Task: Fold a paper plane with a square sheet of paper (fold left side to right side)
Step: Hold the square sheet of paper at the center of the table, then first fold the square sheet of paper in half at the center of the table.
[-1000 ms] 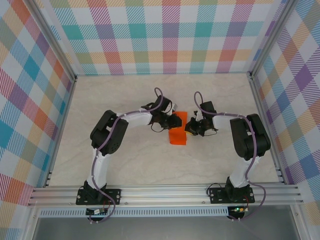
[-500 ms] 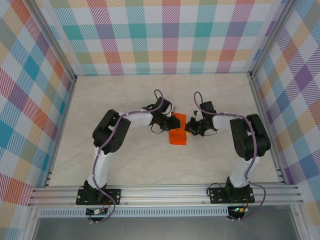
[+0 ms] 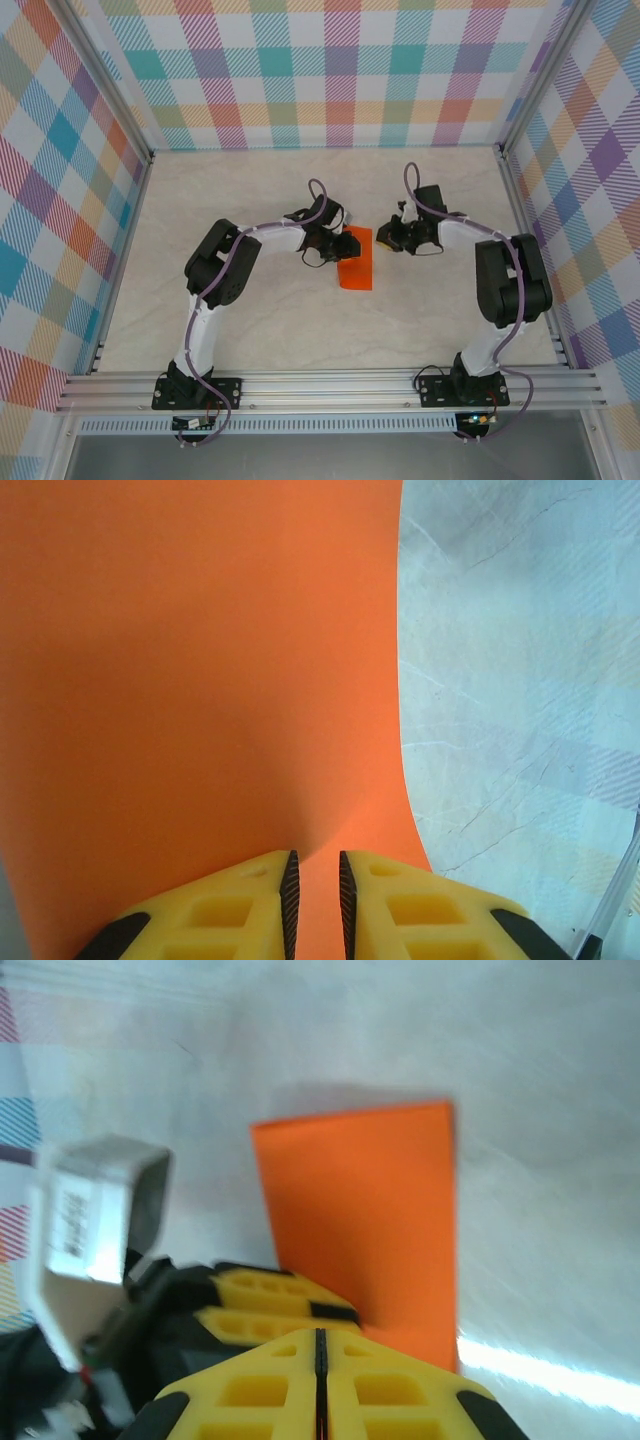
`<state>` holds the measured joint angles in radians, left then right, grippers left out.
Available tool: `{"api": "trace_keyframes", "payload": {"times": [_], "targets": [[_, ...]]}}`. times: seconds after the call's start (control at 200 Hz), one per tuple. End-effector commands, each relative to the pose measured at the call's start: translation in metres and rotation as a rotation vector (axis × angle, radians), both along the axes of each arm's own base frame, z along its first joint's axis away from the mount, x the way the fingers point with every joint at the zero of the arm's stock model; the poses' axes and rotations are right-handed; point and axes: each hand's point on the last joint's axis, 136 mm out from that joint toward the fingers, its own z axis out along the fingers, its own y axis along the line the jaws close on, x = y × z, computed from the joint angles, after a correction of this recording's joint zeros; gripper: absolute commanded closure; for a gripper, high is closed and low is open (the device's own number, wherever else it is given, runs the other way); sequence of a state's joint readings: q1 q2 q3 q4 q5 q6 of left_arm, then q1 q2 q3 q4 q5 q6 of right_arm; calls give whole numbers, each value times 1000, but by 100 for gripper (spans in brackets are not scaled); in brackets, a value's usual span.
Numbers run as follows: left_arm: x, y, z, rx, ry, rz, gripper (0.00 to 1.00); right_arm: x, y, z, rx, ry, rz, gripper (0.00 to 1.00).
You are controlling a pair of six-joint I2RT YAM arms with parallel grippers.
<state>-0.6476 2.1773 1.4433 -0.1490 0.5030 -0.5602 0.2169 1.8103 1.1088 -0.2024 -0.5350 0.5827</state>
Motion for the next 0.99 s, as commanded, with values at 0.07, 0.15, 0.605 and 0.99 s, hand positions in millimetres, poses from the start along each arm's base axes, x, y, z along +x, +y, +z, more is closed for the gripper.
{"api": "trace_keyframes", "payload": {"times": [0.07, 0.15, 0.605, 0.99], "targets": [[-19, 15, -33, 111, 61, 2, 79, 13, 19, -20, 38, 61, 43, 91], [-19, 16, -32, 115, 57, -2, 79, 14, 27, -29, 38, 83, 71, 91], [-25, 15, -12, 91, 4, -49, 78, -4, 16, -89, -117, 270, 56, 91], [-27, 2, 31, -21, -75, -108, 72, -14, 13, -104, -166, 307, 56, 91]]}}
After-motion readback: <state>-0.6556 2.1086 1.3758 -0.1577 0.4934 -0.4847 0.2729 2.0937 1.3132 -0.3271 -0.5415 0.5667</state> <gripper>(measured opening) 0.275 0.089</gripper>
